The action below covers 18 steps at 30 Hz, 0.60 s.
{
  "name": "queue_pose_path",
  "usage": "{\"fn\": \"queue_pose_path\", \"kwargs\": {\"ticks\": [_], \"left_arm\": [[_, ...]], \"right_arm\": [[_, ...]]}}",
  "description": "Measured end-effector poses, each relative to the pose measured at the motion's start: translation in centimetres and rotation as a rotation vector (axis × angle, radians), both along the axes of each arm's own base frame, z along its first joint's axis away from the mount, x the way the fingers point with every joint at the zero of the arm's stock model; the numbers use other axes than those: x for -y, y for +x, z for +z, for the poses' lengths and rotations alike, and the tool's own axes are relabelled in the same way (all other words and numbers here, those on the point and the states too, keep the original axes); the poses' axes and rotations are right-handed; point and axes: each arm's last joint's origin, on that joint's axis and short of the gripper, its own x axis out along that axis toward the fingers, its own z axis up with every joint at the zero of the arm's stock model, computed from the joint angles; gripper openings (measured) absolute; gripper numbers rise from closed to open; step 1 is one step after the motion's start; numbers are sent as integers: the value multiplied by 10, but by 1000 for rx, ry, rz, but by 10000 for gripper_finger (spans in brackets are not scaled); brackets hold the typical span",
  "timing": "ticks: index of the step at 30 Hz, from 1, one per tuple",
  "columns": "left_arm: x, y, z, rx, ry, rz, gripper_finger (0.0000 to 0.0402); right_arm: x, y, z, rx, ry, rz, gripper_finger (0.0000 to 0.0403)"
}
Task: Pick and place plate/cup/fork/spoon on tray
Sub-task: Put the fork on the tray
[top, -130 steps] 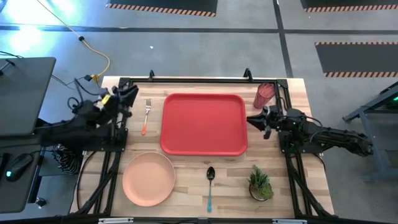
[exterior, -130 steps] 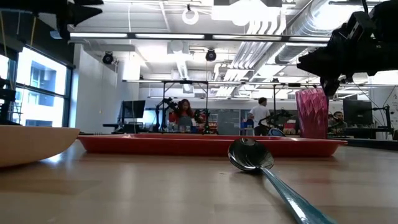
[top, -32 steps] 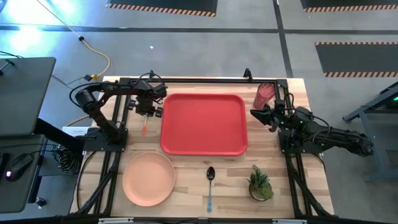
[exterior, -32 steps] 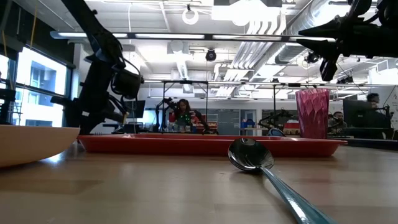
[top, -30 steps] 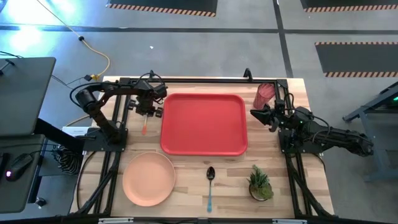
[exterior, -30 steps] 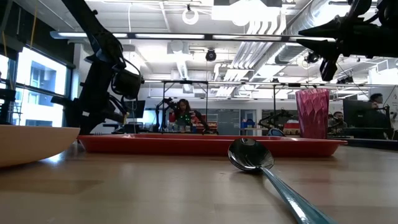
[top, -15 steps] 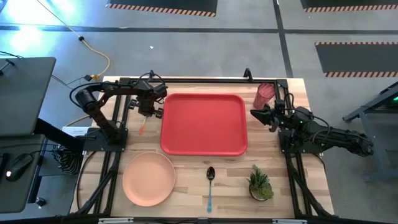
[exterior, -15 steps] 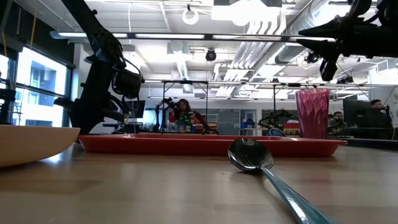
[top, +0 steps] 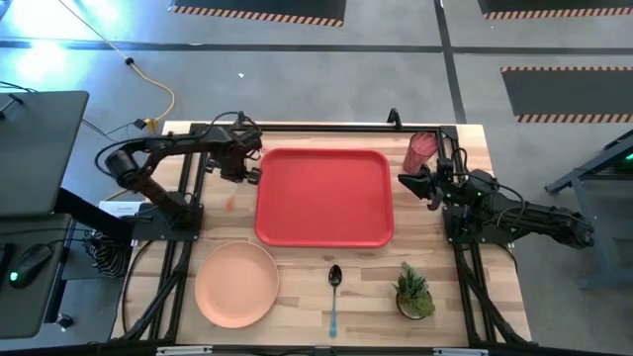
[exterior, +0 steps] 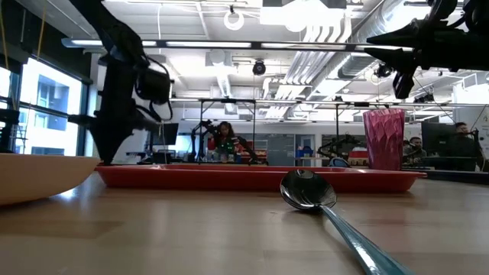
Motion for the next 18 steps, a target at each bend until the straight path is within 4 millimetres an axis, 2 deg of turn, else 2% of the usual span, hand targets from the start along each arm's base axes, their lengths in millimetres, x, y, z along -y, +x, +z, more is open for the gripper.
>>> {"fn": "queue_pose_path", "kwargs": {"ticks": [9, 18], "left_arm": [[15, -4, 51, 332, 116, 36, 9], [32, 15, 92, 704, 277, 63, 9]], "right_arm": [[2, 0, 0, 4, 11, -63, 67], [4, -1, 0, 3, 3, -158, 67]]}}
